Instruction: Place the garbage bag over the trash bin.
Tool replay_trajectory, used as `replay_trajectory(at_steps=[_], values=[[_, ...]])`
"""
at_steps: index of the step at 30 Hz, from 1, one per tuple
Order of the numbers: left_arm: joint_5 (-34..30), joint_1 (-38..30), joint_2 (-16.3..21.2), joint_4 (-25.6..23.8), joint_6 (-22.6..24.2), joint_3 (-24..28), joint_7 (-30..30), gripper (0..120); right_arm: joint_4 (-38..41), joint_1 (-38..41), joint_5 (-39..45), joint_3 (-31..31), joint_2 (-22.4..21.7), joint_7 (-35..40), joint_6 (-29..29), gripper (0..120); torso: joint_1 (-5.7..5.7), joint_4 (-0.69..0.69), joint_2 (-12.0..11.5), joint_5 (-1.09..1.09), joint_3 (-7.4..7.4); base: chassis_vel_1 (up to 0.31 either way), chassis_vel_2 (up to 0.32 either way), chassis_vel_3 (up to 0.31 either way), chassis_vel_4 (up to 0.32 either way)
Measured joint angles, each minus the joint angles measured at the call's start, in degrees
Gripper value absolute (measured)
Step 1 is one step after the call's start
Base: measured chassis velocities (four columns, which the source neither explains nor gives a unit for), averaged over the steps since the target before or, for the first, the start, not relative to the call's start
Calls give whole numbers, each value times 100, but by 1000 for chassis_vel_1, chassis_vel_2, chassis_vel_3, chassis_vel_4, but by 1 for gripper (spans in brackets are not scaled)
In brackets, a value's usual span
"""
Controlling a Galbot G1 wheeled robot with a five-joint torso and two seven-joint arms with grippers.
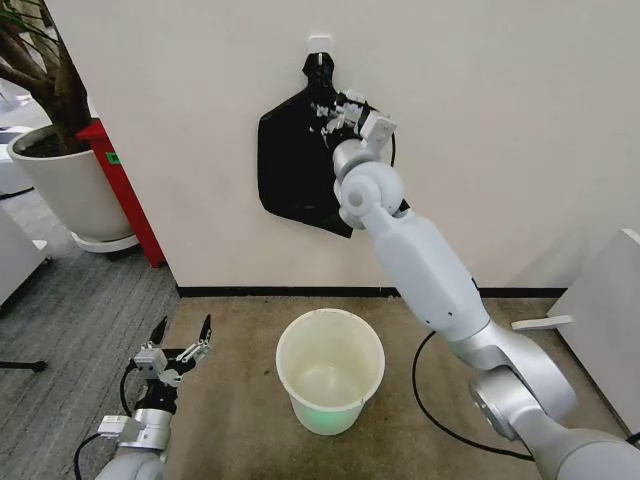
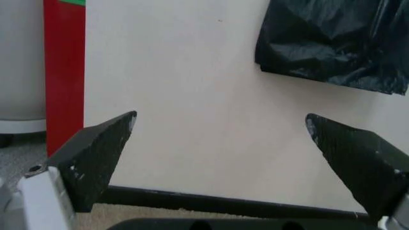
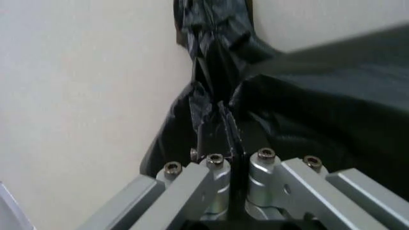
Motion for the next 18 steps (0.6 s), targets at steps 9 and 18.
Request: replay_trajectory(at_steps=[9,18], values=[[4,14,-9,-6,2,-8,-1,100,116,-218,-47,-56,-33,-1,1,0,0,1,0,0,0,0,0,0,0],[12,1,-16,-5,2,2,-1,100,255,-538,-155,-94,-87,-20,1,0,0,0,0,0,0,0,0,0,0]])
